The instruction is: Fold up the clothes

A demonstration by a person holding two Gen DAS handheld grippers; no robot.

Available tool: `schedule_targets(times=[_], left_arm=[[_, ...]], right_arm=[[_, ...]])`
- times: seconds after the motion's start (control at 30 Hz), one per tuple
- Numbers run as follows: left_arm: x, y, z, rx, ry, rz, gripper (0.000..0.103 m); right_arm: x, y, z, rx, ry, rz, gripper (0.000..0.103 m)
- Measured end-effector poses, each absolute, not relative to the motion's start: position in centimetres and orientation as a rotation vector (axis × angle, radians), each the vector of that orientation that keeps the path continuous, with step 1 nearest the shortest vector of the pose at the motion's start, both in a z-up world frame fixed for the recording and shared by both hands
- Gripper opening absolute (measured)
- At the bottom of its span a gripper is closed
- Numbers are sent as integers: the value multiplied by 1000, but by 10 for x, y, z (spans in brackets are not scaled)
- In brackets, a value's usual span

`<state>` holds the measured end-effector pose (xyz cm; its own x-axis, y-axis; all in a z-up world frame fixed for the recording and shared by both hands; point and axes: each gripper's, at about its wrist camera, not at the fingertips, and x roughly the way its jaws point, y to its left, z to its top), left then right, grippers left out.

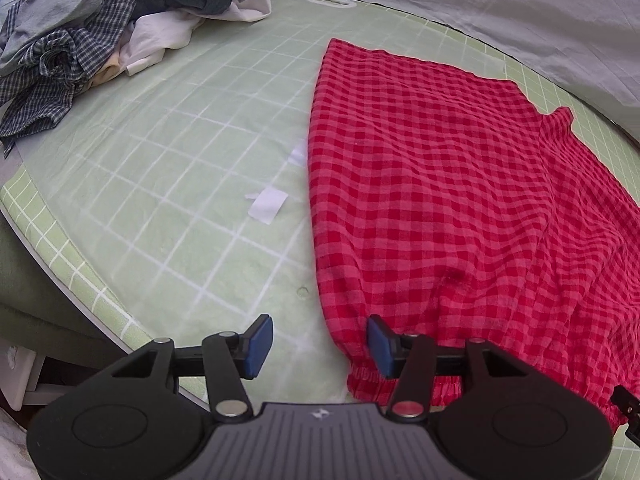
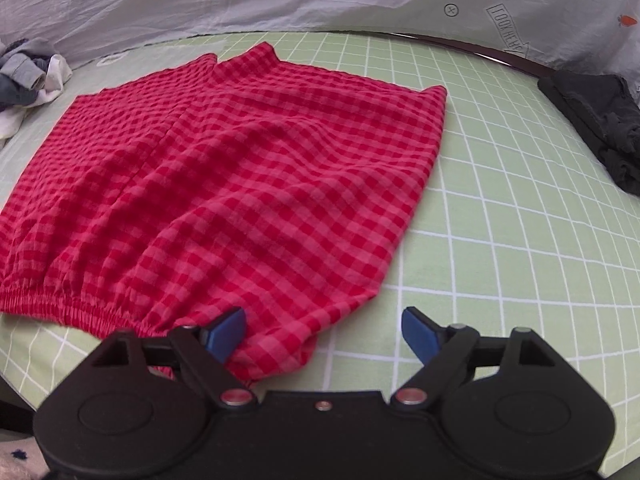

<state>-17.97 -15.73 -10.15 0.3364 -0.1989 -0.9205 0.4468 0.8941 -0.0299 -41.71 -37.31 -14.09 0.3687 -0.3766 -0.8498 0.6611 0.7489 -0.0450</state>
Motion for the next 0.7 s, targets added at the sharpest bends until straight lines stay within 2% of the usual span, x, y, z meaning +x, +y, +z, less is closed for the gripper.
schedule_targets(times=[0.17,0.5,0.63,0.7], left_arm=[[-175,-153,-101,234,1165,-445,53],[-155,-159,-113,202,1228,-533,53],[-144,-165,-119,184,1259,-546,51],[-139,-169,-121,183,1257,-543,43]], right_arm=[[-423,-371,-144,325,1024,-742,86],[-445,-393,-132,558,961,-957,87],[-448,-405,-130,673,953,-993,88],[-449,-409,-128,692,954,-1020,88]])
